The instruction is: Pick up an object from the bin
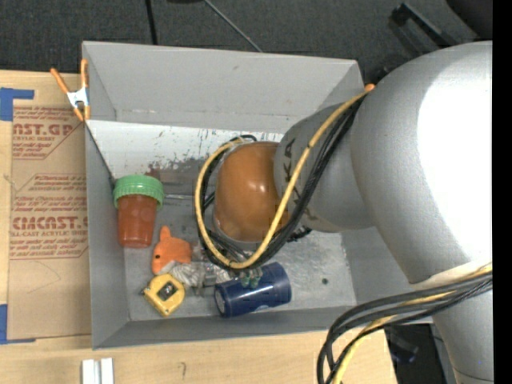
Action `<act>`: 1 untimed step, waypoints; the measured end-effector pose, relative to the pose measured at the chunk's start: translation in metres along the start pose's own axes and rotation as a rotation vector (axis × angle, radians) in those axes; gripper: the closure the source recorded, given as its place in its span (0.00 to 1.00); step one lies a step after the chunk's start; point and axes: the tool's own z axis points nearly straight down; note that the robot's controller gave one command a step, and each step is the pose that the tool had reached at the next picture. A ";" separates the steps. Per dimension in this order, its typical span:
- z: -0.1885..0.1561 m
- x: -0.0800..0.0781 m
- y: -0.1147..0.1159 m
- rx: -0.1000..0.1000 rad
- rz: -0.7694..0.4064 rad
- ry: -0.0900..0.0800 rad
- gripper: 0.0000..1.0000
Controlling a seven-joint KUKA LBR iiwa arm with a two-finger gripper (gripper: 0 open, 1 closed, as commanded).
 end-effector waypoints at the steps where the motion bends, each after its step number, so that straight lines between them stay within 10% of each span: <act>1: -0.208 -0.024 0.014 0.003 0.008 0.006 1.00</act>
Offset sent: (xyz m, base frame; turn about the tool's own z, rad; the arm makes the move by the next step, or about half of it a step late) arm 0.0000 0.0000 0.0000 0.0000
